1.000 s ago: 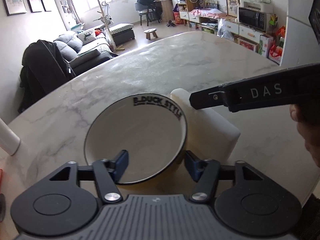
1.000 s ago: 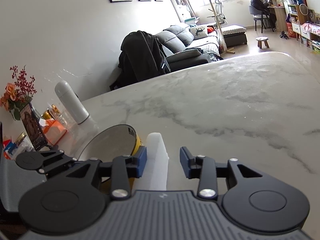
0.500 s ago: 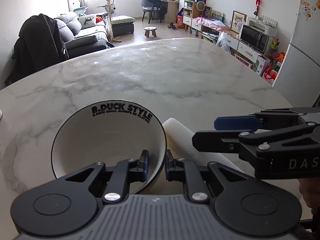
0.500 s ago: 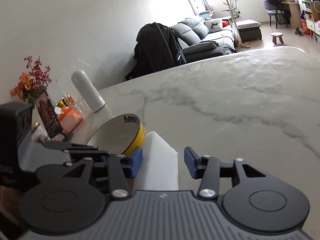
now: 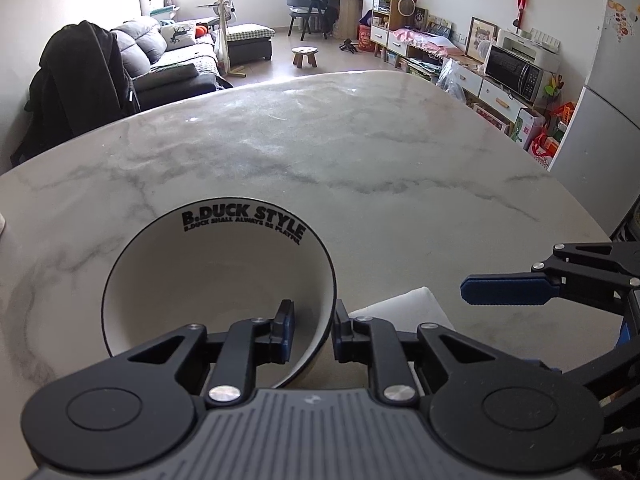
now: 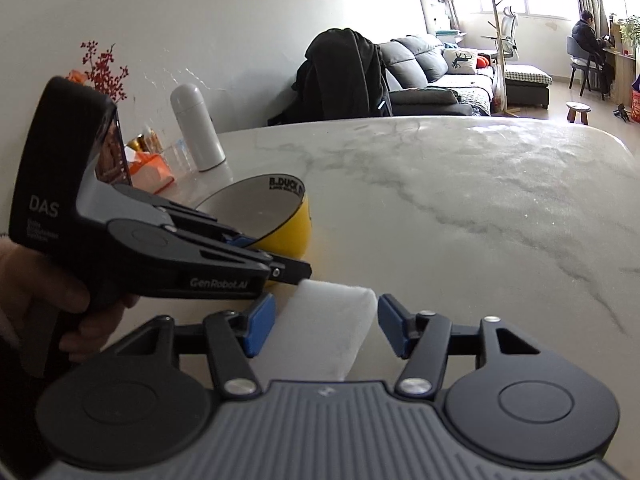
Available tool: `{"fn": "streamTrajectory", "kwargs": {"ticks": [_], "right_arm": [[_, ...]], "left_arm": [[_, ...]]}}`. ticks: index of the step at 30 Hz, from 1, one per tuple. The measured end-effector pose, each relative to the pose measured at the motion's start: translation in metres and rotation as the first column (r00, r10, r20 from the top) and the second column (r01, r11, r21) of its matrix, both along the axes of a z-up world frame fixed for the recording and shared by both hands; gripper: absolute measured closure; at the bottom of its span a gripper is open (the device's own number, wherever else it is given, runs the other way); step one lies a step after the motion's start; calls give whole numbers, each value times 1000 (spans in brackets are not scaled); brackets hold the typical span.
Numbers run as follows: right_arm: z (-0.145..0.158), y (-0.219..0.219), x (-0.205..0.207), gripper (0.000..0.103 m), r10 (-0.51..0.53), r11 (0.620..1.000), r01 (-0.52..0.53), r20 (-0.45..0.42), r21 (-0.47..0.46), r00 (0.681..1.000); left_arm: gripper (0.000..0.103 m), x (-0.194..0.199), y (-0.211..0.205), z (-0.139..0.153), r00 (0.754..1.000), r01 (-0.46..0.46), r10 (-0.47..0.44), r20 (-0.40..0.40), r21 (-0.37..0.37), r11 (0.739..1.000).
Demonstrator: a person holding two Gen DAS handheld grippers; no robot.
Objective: Clean bowl
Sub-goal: 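Lower the bowl onto the table and open the left gripper, then lift the white sponge away from the bowl with the right gripper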
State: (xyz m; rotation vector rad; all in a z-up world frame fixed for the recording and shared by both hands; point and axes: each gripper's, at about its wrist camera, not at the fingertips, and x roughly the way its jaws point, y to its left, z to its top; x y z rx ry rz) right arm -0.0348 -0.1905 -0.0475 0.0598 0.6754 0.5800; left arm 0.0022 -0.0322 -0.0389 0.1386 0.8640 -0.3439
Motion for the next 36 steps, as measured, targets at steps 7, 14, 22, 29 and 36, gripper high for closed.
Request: {"fn": "streamTrajectory", "kwargs": {"ticks": [7, 14, 22, 29, 36], "right_arm": [[-2, -10, 2, 34, -33, 999, 33, -19, -4, 999], [-5, -24, 6, 34, -107, 994, 106, -23, -26, 994], [-10, -30, 4, 35, -132, 991, 131, -57, -13, 990], [-13, -41, 2, 40, -175, 984, 178, -109, 24, 979], [-18, -47, 7, 52, -154, 980, 175, -192, 99, 969]], "left_arm": [[68, -32, 8, 26, 997, 46, -46, 57, -10, 999], [57, -65, 11, 49, 990, 85, -78, 114, -58, 995], [52, -60, -9, 23, 990, 139, -140, 5, -116, 983], [52, -40, -5, -6, 993, 60, -74, -95, -142, 988], [52, -24, 12, -21, 979, 20, -85, -186, -328, 945]]}}
